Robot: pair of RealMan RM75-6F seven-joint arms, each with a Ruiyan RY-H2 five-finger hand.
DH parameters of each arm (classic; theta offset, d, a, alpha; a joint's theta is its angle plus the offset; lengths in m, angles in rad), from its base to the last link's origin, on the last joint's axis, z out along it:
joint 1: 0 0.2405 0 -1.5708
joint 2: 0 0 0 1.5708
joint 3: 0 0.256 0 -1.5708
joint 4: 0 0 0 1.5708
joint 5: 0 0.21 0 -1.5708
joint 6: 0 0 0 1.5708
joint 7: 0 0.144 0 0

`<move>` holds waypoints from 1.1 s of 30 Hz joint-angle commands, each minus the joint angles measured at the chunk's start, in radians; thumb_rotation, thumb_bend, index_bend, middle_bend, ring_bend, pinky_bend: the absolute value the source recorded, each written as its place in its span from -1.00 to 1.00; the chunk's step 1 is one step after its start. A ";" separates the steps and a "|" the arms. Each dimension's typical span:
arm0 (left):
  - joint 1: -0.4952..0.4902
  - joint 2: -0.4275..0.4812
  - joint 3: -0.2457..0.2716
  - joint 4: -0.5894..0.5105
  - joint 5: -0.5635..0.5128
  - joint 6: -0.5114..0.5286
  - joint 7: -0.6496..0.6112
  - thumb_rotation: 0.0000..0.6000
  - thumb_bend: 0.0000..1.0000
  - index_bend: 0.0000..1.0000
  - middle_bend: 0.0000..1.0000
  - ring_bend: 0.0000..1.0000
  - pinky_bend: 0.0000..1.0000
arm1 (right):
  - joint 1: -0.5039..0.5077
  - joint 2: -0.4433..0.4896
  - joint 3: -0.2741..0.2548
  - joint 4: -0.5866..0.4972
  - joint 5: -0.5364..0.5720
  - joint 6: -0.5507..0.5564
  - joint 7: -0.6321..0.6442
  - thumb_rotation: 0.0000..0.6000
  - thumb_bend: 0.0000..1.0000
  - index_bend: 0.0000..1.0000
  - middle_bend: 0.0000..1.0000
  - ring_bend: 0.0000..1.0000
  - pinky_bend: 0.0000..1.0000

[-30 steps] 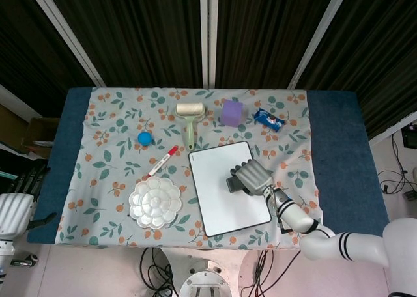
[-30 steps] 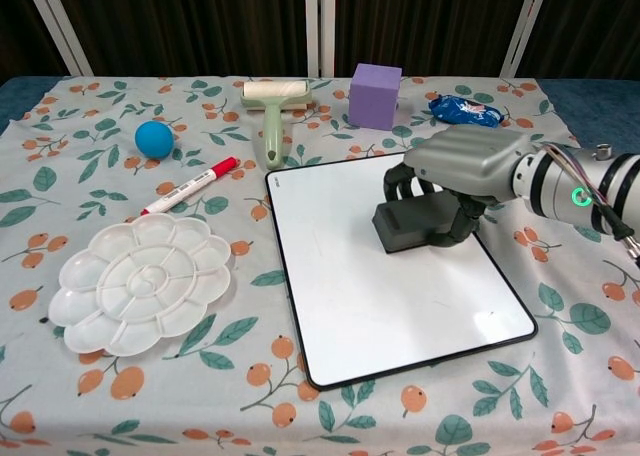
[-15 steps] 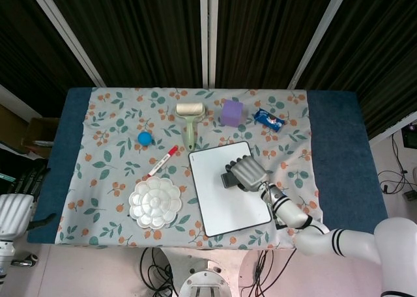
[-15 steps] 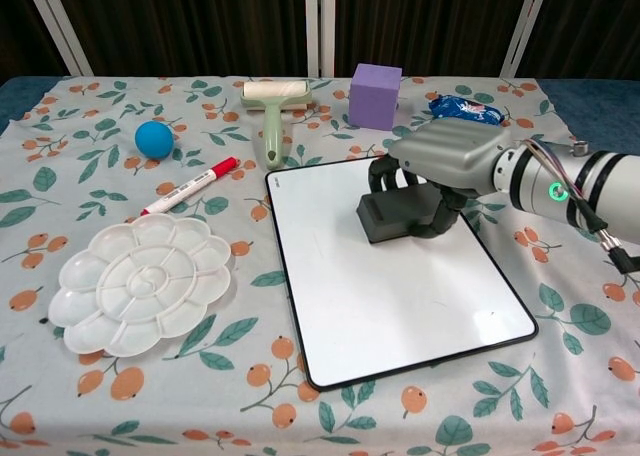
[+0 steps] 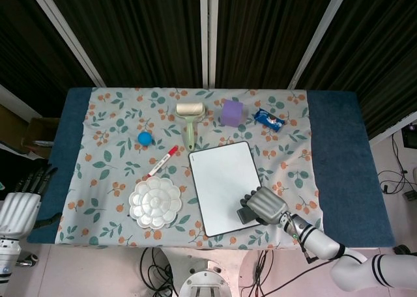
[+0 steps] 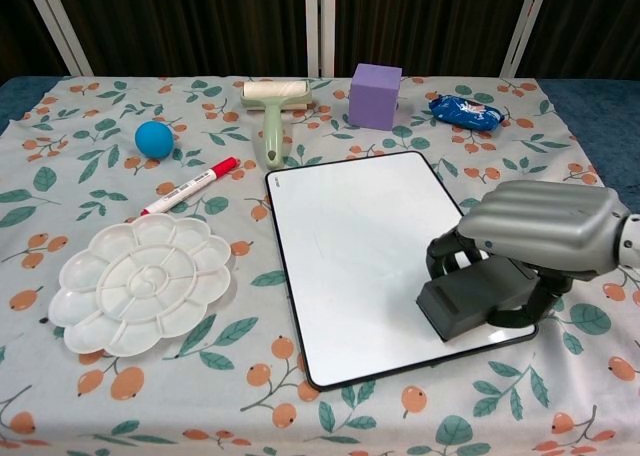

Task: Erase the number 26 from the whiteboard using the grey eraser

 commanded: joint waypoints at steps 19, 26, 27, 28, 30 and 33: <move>-0.011 -0.002 0.000 -0.012 0.001 -0.011 0.016 1.00 -1.00 -0.94 -0.91 -0.91 -0.65 | -0.079 0.002 0.164 0.321 0.131 0.079 0.208 1.00 -0.42 0.62 0.37 0.26 0.46; -0.015 -0.005 0.000 -0.018 0.002 -0.017 0.027 1.00 -1.00 -0.94 -0.91 -0.91 -0.65 | -0.082 -0.062 0.157 0.437 0.105 0.047 0.234 1.00 -0.47 0.51 0.32 0.23 0.42; -0.015 -0.006 0.000 -0.019 0.001 -0.016 0.027 1.00 -1.00 -0.94 -0.91 -0.91 -0.65 | -0.084 -0.066 0.156 0.445 0.105 0.041 0.235 1.00 -0.48 0.40 0.23 0.14 0.33; -0.015 -0.006 0.000 -0.019 0.001 -0.016 0.027 1.00 -1.00 -0.94 -0.91 -0.91 -0.65 | -0.085 -0.066 0.154 0.449 0.106 0.034 0.235 1.00 -0.50 0.29 0.13 0.04 0.25; -0.014 -0.006 0.000 -0.017 0.001 -0.014 0.026 1.00 -1.00 -0.94 -0.91 -0.91 -0.65 | -0.082 -0.055 0.147 0.444 0.107 0.005 0.235 1.00 -0.60 -0.40 -0.48 -0.60 -0.32; -0.012 -0.006 -0.002 -0.015 0.003 -0.004 0.025 1.00 -1.00 -0.94 -0.91 -0.91 -0.65 | -0.093 -0.041 0.153 0.432 0.082 0.042 0.238 1.00 -0.87 -1.00 -1.00 -1.00 -0.97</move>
